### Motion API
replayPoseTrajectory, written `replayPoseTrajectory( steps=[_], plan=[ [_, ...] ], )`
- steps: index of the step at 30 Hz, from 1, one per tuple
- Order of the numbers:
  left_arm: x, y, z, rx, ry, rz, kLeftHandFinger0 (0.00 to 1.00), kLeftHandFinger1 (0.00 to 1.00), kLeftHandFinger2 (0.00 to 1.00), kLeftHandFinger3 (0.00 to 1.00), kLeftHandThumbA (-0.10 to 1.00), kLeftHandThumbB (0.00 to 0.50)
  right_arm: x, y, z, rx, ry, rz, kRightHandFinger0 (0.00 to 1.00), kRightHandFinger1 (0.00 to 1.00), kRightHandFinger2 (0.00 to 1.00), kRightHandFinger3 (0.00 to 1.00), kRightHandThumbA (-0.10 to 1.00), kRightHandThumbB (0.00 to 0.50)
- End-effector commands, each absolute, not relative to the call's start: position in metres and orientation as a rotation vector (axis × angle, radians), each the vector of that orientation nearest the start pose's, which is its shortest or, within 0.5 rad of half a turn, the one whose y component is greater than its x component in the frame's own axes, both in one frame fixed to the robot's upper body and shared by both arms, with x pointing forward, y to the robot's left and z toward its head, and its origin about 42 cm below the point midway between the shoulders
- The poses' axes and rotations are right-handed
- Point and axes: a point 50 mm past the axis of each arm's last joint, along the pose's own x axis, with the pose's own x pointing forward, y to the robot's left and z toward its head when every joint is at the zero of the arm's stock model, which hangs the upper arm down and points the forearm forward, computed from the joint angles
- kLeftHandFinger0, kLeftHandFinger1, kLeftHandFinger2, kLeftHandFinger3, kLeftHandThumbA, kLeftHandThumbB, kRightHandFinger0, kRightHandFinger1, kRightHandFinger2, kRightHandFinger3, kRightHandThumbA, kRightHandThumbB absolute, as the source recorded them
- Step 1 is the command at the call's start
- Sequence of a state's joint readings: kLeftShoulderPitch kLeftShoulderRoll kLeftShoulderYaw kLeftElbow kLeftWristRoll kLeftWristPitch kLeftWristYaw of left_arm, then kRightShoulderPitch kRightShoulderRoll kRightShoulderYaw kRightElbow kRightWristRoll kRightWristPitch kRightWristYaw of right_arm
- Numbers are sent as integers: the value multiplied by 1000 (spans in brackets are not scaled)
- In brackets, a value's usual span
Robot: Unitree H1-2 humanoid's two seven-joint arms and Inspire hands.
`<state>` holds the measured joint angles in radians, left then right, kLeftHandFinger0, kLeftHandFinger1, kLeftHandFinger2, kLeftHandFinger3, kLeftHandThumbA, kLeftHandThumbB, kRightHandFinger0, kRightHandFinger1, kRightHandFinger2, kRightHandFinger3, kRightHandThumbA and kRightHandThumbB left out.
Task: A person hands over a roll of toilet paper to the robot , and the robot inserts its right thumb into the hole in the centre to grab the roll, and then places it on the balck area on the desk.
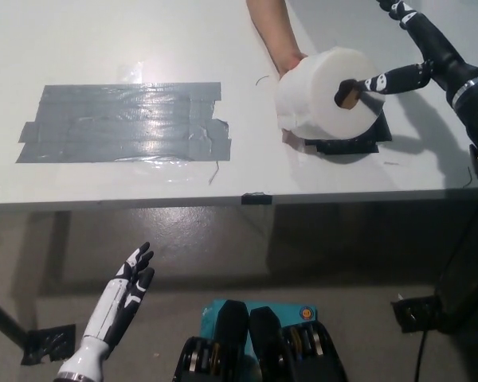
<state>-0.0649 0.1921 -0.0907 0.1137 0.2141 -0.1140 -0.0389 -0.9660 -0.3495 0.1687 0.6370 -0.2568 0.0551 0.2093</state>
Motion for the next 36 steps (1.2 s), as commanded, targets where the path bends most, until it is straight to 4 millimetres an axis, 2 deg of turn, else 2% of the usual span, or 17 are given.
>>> replayPoseTrajectory(
  steps=[1,5,7,14,15,20,22,24,27,28,32,36],
  plan=[
    [308,248,100,419,-124,-167,1000,1000,1000,1000,1000,77,552,-225,367,-749,-299,221,1000,1000,1000,1000,960,358],
    [308,249,101,431,-118,-170,1000,1000,1000,1000,1000,89,553,-220,366,-746,-293,241,1000,1000,1000,1000,938,340],
    [309,249,101,431,-123,-171,1000,1000,1000,1000,1000,84,553,-218,366,-750,-293,245,1000,1000,1000,1000,926,316],
    [309,248,102,425,-121,-169,1000,1000,1000,1000,1000,74,553,-210,365,-759,-290,257,1000,1000,1000,1000,946,327],
    [310,247,103,423,-123,-166,1000,1000,1000,1000,1000,60,553,-208,365,-764,-288,259,1000,1000,1000,1000,948,325],
    [310,246,104,412,-120,-171,1000,1000,1000,1000,1000,65,554,-204,361,-800,-284,259,1000,1000,1000,1000,983,331],
    [310,247,103,407,-104,-174,1000,1000,1000,1000,1000,72,556,-203,356,-808,-279,259,1000,1000,1000,1000,969,319],
    [311,248,104,419,-103,-176,1000,1000,1000,1000,1000,86,556,-201,354,-844,-270,261,1000,1000,1000,1000,968,280],
    [312,247,107,413,-105,-179,1000,1000,1000,1000,1000,82,561,-203,350,-852,-261,255,1000,1000,1000,1000,961,290],
    [312,247,108,411,-106,-180,1000,1000,1000,1000,1000,85,561,-203,351,-853,-261,253,1000,1000,1000,1000,960,289],
    [313,247,107,423,-136,-191,1000,1000,1000,1000,1000,43,563,-201,357,-876,-249,256,1000,1000,1000,1000,953,289],
    [315,248,108,433,-128,-189,1000,1000,1000,1000,1000,67,570,-197,369,-922,-228,269,1000,1000,1000,1000,976,299]
  ],
)
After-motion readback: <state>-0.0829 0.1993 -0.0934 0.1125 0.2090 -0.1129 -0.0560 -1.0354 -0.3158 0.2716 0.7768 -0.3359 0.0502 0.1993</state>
